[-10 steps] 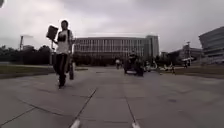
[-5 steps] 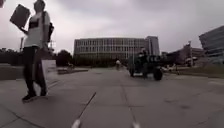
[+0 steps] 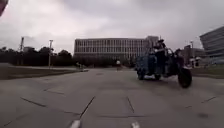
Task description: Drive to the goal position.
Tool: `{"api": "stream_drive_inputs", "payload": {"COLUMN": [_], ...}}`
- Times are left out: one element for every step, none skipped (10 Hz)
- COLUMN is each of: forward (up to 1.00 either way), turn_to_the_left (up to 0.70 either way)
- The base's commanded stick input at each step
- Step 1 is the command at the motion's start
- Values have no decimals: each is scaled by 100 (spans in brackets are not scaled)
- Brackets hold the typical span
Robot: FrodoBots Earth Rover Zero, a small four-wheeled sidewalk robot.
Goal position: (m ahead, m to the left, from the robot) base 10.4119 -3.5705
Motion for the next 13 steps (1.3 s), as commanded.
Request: {"api": "stream_drive_inputs", "payload": {"forward": [70, 70, 70, 70, 70, 70, 70, 70, 70, 70, 70, 70, 70], "turn_to_the_left": [0, 0, 3, 8, 9, 3, 0, 0, 0, 0, 0, 0, 0]}}
